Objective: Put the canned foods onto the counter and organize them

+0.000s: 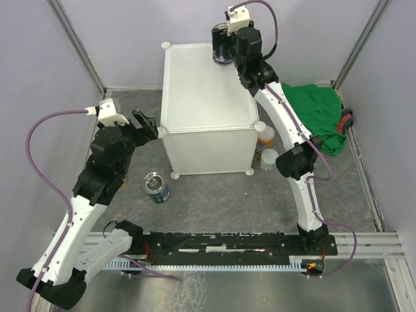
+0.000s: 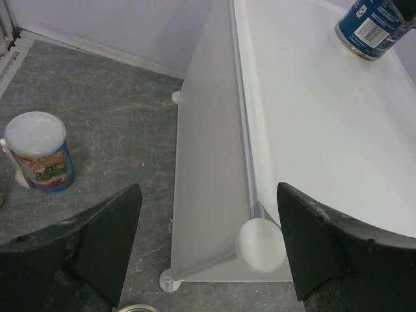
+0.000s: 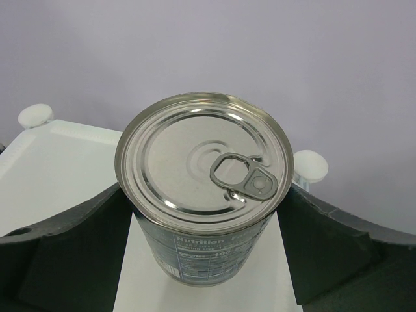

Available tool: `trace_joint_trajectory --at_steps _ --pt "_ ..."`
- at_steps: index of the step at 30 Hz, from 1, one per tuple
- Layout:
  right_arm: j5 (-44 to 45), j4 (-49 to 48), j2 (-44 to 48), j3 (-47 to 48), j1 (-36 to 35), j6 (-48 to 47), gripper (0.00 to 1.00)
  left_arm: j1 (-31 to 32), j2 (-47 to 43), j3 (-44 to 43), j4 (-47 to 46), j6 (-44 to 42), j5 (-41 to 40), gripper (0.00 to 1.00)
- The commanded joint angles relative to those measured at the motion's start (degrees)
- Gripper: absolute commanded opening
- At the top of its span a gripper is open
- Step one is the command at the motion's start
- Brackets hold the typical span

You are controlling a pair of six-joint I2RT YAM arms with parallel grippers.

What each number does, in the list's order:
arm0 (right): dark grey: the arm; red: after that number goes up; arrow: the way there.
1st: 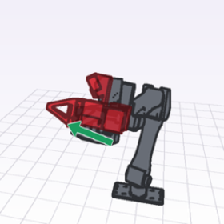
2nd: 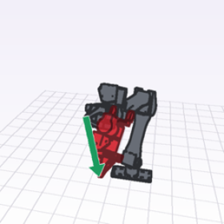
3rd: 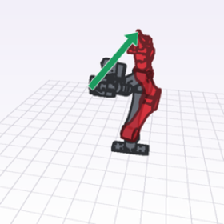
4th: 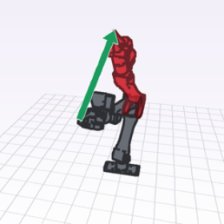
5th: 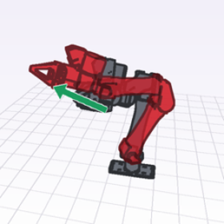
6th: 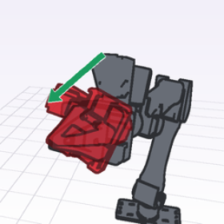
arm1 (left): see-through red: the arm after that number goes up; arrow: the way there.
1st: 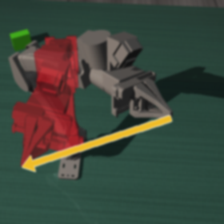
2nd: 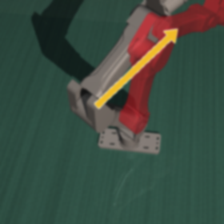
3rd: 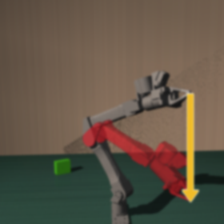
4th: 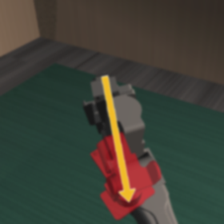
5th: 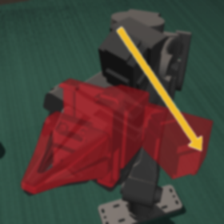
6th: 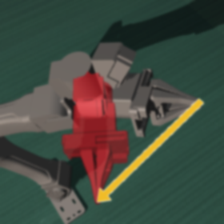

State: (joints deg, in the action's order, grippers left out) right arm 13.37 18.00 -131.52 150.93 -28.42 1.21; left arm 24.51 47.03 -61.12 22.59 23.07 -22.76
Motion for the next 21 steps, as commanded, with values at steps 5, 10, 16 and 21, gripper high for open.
trace_joint_trajectory --at_steps 5,10,16,21 --pt "-1.5 -9.9 5.0 -1.8 0.2 1.4 0.85 0.3 -4.5 1.6 1.5 2.2 -3.3 0.91" --pt "-2.0 -10.4 7.1 -6.0 0.2 2.1 1.00 0.3 -5.9 2.1 2.6 3.3 -3.9 0.91" --pt "-2.5 -10.5 9.0 -8.1 0.1 2.6 0.99 0.2 -7.0 2.3 3.2 4.1 -4.1 0.91" --pt "-2.4 -10.2 11.1 -10.0 -0.2 2.5 0.99 0.2 -7.5 2.3 3.3 4.5 -4.1 0.91"
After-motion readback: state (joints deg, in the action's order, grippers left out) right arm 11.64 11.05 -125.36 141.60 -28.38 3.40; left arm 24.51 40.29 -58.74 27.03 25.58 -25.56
